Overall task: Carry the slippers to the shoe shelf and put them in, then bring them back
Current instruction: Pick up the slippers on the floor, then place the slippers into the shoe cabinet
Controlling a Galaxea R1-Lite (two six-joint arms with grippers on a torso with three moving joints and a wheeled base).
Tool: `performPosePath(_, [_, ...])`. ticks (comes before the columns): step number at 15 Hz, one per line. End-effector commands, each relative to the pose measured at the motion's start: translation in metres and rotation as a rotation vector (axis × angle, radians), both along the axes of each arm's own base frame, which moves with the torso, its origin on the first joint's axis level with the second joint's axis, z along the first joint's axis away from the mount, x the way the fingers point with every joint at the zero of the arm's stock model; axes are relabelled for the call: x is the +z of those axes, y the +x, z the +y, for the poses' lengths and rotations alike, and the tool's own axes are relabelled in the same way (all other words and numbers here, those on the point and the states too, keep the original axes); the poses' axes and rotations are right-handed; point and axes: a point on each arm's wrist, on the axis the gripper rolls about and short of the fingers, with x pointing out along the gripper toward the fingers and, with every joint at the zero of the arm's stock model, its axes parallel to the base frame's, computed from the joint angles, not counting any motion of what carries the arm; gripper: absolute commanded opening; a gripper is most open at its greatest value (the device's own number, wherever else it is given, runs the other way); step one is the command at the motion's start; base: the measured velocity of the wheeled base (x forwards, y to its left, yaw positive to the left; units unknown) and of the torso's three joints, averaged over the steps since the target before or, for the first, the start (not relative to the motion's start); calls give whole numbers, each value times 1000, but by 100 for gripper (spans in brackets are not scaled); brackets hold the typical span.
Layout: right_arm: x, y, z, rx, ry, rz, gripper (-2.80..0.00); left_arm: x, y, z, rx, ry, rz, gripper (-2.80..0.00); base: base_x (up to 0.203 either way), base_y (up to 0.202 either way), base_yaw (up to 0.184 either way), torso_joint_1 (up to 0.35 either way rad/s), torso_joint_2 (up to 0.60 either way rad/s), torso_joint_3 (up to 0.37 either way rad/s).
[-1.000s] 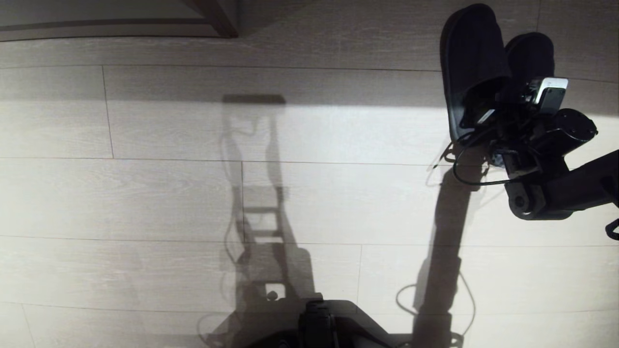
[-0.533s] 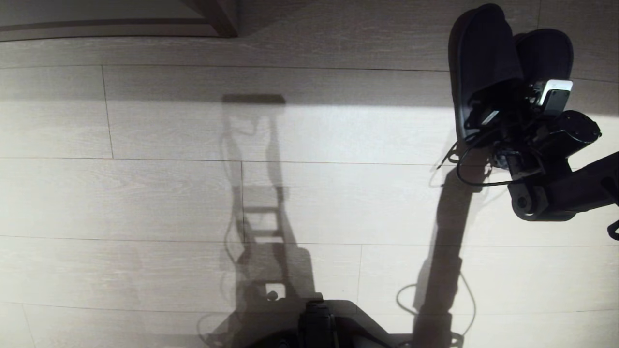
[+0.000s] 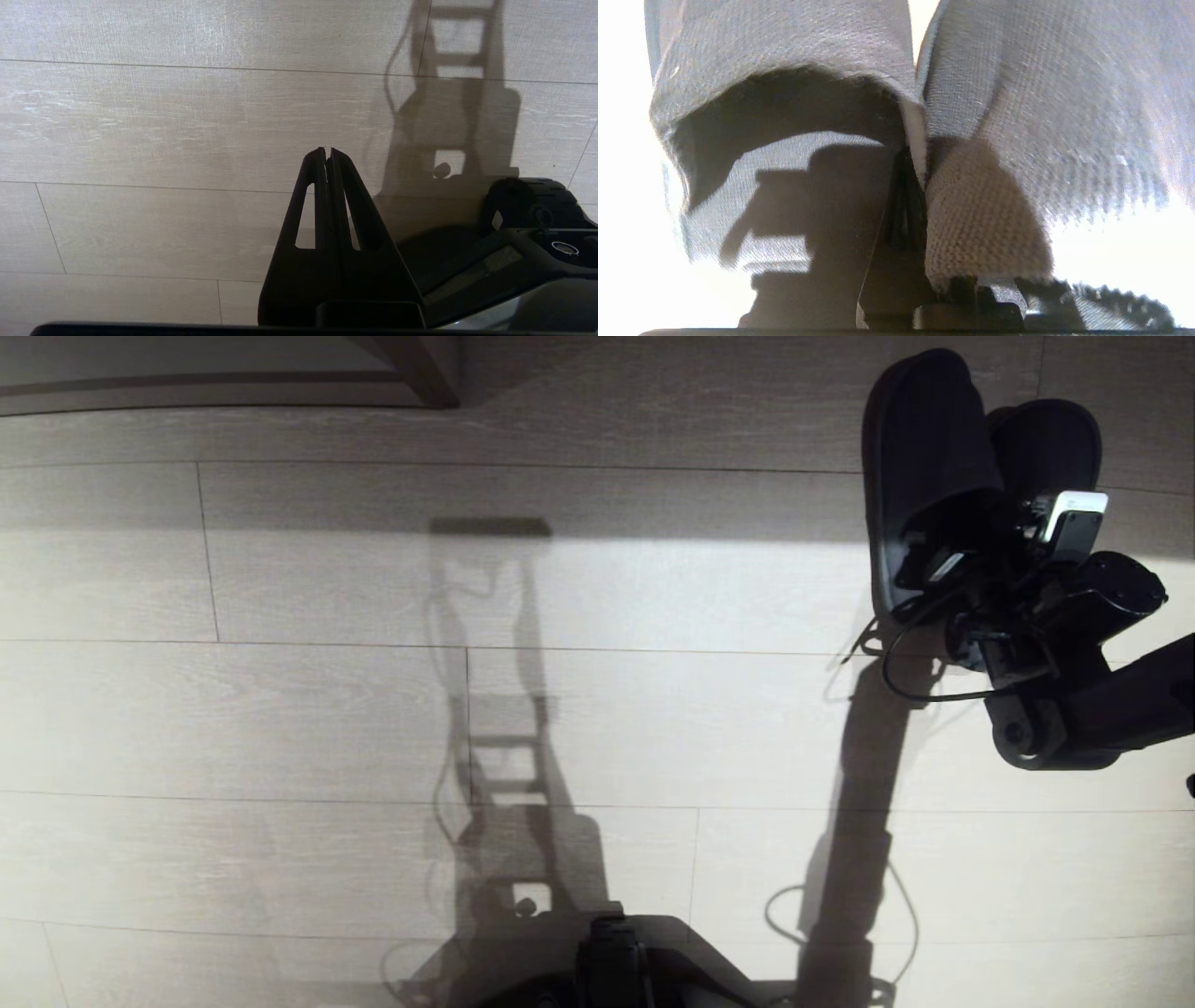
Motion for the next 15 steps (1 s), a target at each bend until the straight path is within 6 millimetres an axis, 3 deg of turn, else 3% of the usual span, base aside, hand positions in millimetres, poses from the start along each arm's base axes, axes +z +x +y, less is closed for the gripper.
performPosePath(1, [14, -21, 1, -2, -2, -15, -280, 0, 0, 0, 0, -1, 0, -280, 0, 0, 0, 0, 0, 0])
performPosePath(3, [21, -41, 1, -3, 2, -4, -280, 0, 0, 0, 0, -1, 0, -280, 0, 0, 0, 0, 0, 0])
performPosePath(6, [22, -89, 6, 18, 0, 58, -280, 0, 0, 0, 0, -1, 0, -280, 0, 0, 0, 0, 0, 0])
performPosePath(12, [-6, -175, 17, 167, -64, 227, -280, 0, 0, 0, 0, -1, 0, -280, 0, 0, 0, 0, 0, 0])
performPosePath(15, [-22, -231, 23, 188, -66, 280, -280, 0, 0, 0, 0, -1, 0, -280, 0, 0, 0, 0, 0, 0])
